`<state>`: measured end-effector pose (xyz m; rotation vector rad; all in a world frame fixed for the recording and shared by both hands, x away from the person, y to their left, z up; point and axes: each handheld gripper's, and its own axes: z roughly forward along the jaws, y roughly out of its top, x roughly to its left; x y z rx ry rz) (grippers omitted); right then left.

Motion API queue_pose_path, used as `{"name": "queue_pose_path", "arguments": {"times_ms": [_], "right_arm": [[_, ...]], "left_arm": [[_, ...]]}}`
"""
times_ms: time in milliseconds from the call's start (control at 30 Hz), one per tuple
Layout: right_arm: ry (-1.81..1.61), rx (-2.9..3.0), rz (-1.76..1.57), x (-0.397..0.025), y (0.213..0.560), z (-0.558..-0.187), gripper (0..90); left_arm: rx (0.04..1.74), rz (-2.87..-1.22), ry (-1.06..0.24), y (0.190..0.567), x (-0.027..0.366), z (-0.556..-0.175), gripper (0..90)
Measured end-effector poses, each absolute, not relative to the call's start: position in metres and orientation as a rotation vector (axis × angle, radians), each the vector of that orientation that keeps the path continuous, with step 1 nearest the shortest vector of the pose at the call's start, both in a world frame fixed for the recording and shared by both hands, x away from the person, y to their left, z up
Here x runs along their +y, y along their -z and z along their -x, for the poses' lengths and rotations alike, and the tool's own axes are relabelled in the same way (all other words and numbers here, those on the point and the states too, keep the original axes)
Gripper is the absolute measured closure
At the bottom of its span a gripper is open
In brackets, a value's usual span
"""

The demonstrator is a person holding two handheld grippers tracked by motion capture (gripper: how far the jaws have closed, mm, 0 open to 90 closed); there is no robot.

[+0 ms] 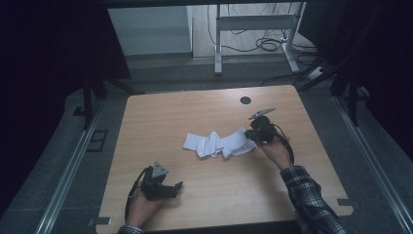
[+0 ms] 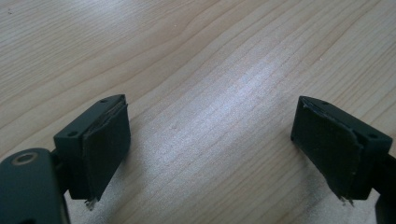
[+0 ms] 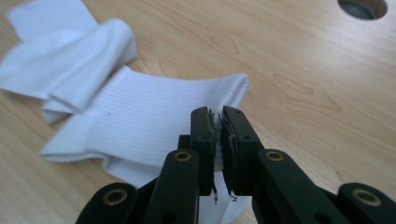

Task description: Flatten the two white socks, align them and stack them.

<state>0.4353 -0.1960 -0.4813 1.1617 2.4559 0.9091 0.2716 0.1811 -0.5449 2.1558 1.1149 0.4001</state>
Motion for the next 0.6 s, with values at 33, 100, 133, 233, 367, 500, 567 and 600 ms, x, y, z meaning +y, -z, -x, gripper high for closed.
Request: {"name": "queue_pose_path", "arguments": {"times_ms": [33, 100, 133, 233, 367, 500, 567, 600], "right_arm": [[-0.909, 2.456, -1.162, -0.196, 0.481, -0.435, 82.1], [-0.928, 2.454, -1.160, -0.197, 0.472, -0.434, 82.4], [-0.935, 2.453, -1.156, -0.197, 0.467, -0.433, 82.6], [-0.970, 2.442, -1.140, -0.197, 0.449, -0.429, 83.5], [-1.003, 2.438, -1.126, -0.194, 0.431, -0.426, 84.0], [-1.030, 2.436, -1.094, -0.186, 0.414, -0.422, 84.3], [-1.034, 2.436, -1.082, -0.184, 0.410, -0.422, 84.4], [-1.042, 2.432, -1.072, -0.180, 0.404, -0.420, 84.5]], "left_arm": [[1.115, -2.156, -0.400, 0.545, 0.181, -0.272, 11.9], [1.116, -2.156, -0.400, 0.545, 0.181, -0.272, 11.9], [1.114, -2.158, -0.402, 0.545, 0.181, -0.272, 11.9], [1.110, -2.160, -0.403, 0.545, 0.181, -0.272, 11.9], [1.111, -2.160, -0.403, 0.545, 0.181, -0.272, 11.9], [1.111, -2.159, -0.403, 0.545, 0.181, -0.272, 11.9], [1.112, -2.159, -0.403, 0.545, 0.181, -0.272, 11.9], [1.112, -2.159, -0.403, 0.545, 0.181, -0.272, 11.9]]}}
